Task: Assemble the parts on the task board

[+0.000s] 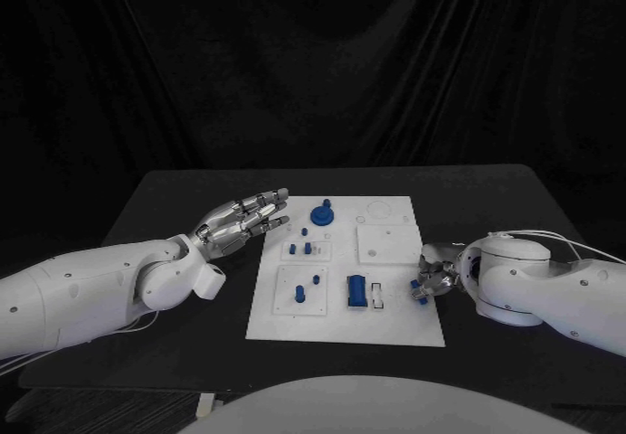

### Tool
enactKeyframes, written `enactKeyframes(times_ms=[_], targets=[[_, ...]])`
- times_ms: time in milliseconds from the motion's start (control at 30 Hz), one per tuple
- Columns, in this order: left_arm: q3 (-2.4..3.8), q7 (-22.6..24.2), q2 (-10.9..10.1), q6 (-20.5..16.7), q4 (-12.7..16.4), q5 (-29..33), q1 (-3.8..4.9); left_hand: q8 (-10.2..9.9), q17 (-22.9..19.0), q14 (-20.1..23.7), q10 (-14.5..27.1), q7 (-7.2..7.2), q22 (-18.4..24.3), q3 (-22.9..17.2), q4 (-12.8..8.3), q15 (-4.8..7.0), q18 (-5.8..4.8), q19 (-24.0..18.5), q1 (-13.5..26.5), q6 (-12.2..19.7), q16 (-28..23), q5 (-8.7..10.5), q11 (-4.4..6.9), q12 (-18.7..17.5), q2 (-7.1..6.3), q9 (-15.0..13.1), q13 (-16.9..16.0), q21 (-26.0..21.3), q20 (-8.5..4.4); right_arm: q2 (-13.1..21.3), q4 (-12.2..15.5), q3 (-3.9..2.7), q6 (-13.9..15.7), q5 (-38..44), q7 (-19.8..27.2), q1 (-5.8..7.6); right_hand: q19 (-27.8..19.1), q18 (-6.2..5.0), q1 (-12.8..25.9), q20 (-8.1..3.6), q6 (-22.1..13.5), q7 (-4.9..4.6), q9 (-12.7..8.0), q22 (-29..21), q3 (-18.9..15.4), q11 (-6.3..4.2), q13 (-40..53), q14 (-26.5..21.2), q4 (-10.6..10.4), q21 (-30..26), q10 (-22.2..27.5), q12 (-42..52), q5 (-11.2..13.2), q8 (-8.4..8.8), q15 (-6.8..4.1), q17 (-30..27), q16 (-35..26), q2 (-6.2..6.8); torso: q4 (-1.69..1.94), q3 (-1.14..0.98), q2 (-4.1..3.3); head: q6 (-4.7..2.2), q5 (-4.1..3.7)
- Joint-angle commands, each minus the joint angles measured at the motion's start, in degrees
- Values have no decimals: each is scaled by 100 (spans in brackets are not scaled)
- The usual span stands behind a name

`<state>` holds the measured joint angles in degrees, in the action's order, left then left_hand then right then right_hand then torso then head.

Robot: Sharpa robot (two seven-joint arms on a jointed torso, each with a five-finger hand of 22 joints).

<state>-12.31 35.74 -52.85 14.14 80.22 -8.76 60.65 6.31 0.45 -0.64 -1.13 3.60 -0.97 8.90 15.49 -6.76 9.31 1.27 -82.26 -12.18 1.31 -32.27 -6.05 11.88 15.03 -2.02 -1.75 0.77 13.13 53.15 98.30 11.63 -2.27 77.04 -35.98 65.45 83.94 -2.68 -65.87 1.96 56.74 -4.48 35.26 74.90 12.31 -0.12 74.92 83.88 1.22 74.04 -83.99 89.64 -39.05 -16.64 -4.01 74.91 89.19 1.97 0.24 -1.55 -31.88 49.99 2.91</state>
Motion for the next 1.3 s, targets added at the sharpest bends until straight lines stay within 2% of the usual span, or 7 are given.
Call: enactKeyframes(times_ms=[33,267,467,733,1300], targets=[[6,29,9,86,2,34,-9,36,7,-2,-5,-16,3,-32,-9,-53,87,-5,-20,13,26,-25,-38,29,-11,-7,1,17,32,40,46,28,371,-691,-38,-40,303,-45,94,12,30,33,-766,1091,878,-10,1508,556,799,28,-601,36,-89,-41,-2,1215,-22,-2,1,2,-3,1,5],[6,7,23,104,-5,34,-11,39,8,-2,-7,-17,3,-34,-8,-55,86,-4,-19,7,27,-25,-47,38,-9,-8,0,18,33,98,123,28,583,-2167,7,43,315,-40,226,6,16,39,-743,1097,937,-12,1508,555,766,52,-601,36,-136,-60,-7,1206,-23,16,1,2,0,1,-8],[6,3,22,106,-5,34,-12,39,8,-2,-7,-17,3,-34,-8,-55,86,-4,-19,7,27,-25,-47,38,-9,-8,0,18,33,50,169,28,665,-2952,31,94,312,-44,291,3,11,47,-731,1091,960,-18,1508,552,742,30,-601,36,-85,-72,-10,1191,-27,13,0,2,1,1,-10],[6,0,35,126,-9,34,-14,39,8,-2,-7,-17,3,-34,-8,-55,86,-4,-19,7,27,-25,-47,38,-9,-8,0,18,33,-86,151,28,682,-3237,33,105,311,-46,345,1,-17,49,-721,1087,975,-21,1508,549,717,20,-601,36,-11,-77,-12,1172,-33,8,3,2,0,1,1],[6,-23,62,167,-30,34,-28,40,7,-2,-8,-13,0,-37,-5,-58,86,1,-16,8,26,-24,-57,34,-3,-8,1,21,36,-419,-141,28,708,-3159,23,95,299,-55,506,4,-103,50,-683,1073,974,-19,1508,542,596,-29,-601,36,291,-107,-8,1134,-44,-26,3,2,-1,1,8]])
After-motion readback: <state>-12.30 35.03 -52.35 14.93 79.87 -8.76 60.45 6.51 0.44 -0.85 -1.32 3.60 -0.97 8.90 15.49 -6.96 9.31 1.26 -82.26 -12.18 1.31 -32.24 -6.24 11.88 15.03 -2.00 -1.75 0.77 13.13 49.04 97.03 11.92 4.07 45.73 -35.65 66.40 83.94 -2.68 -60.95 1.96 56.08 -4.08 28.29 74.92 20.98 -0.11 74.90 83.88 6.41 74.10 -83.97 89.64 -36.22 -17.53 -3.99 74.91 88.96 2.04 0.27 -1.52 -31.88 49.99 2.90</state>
